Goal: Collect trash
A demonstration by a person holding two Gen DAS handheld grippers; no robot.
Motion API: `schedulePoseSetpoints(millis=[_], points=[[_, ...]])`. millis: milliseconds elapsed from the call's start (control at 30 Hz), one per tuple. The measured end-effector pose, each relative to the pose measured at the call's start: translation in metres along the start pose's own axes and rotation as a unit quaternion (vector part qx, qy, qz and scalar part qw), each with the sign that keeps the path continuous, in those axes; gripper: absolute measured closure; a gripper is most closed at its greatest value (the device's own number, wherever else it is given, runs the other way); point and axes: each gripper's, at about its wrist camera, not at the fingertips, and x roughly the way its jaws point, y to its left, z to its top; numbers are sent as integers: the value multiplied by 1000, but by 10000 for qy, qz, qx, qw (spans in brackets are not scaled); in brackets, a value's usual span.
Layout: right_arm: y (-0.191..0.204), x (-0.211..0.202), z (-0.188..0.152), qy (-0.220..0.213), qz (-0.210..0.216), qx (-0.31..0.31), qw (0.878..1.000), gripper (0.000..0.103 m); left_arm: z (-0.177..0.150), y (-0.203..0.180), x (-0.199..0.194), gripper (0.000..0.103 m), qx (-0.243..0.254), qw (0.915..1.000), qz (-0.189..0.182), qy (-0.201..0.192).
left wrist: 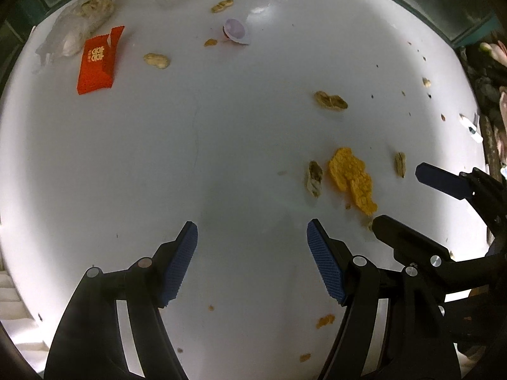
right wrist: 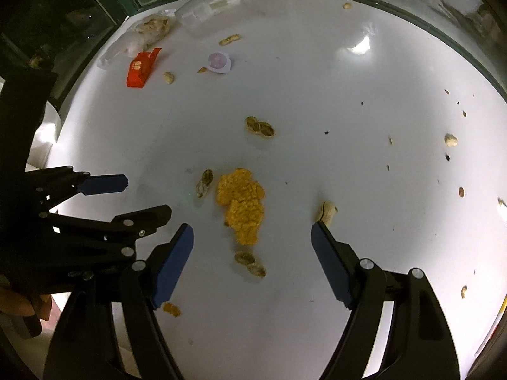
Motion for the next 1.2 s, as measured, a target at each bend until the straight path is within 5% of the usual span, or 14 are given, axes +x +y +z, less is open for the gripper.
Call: schedulePoseSetpoints(millis=[333, 533, 767, 900, 1067, 1200], points=[[5, 19, 6, 233, -304, -113, 9992, 29, 1, 7, 5, 34, 219, 9994, 197, -201], [15, 34, -2, 389, -850, -446, 9946, 29, 3, 13, 2, 34, 188, 9995, 92, -229], [23, 36, -3, 199, -825, -367, 9957, 27, -1, 10, 1, 34, 458, 9984, 126, -294], [34, 50, 5, 404, -731, -475, 9954, 7, 0, 19, -1, 34, 413, 9985, 87, -336], [34, 50, 4, 397, -631, -425, 9963, 6, 5, 26, -1, 34, 192, 9989, 62, -423], [25, 46, 13, 253, -147, 109, 9995, 6, 6, 35, -4, 34, 38, 9990, 32, -455]])
